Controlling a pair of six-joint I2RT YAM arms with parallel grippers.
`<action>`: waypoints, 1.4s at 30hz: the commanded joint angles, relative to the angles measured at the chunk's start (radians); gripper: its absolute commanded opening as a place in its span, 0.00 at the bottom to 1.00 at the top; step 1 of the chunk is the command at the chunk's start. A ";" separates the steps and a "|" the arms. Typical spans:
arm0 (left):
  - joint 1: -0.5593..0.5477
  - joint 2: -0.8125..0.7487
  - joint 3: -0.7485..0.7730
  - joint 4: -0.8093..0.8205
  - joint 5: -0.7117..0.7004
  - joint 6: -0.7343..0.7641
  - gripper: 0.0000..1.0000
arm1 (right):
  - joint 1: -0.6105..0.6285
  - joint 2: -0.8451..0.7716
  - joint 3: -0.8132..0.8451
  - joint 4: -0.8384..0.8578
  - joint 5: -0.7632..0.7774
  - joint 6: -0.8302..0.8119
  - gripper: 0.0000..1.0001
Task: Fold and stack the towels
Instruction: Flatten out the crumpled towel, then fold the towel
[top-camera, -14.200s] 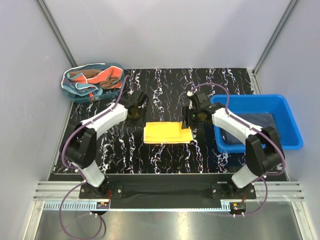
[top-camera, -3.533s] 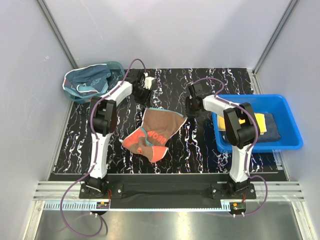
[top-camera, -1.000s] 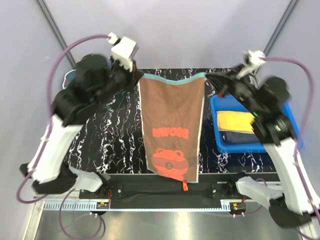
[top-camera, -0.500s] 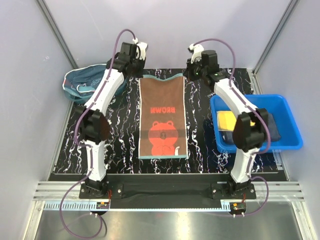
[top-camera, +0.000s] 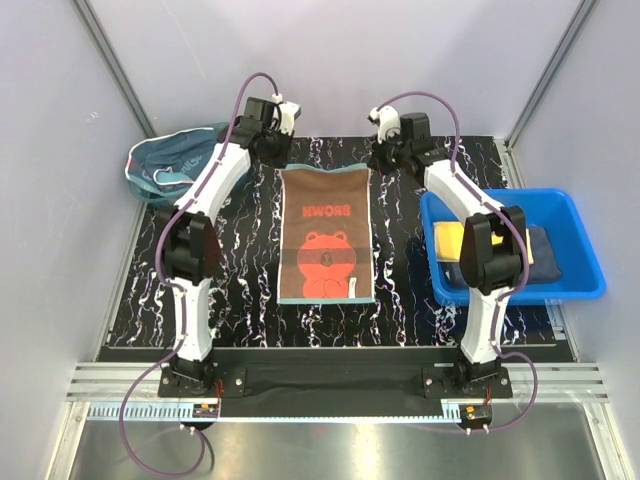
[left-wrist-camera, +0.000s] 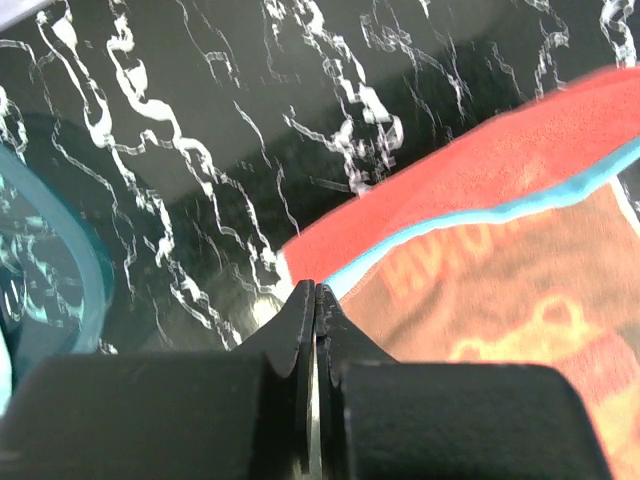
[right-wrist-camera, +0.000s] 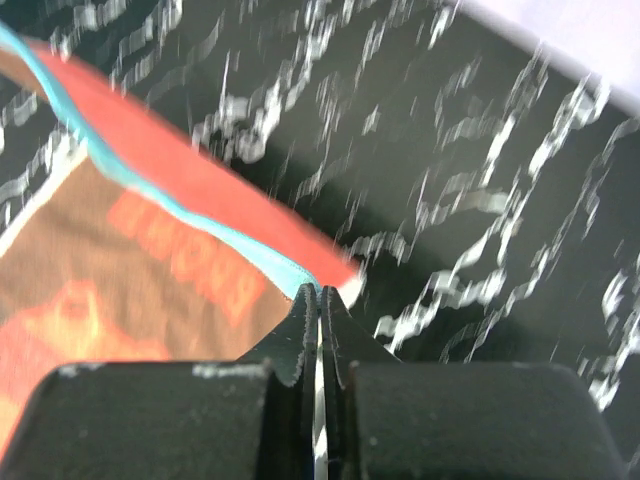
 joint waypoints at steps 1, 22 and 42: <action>-0.009 -0.141 -0.055 0.011 0.023 0.038 0.00 | 0.002 -0.156 -0.120 0.025 0.001 -0.042 0.00; -0.138 -0.601 -0.751 0.009 -0.103 -0.105 0.00 | 0.154 -0.558 -0.618 -0.078 0.142 0.298 0.00; -0.169 -0.776 -0.998 0.052 0.086 -0.233 0.00 | 0.254 -0.692 -0.828 -0.190 0.209 0.502 0.00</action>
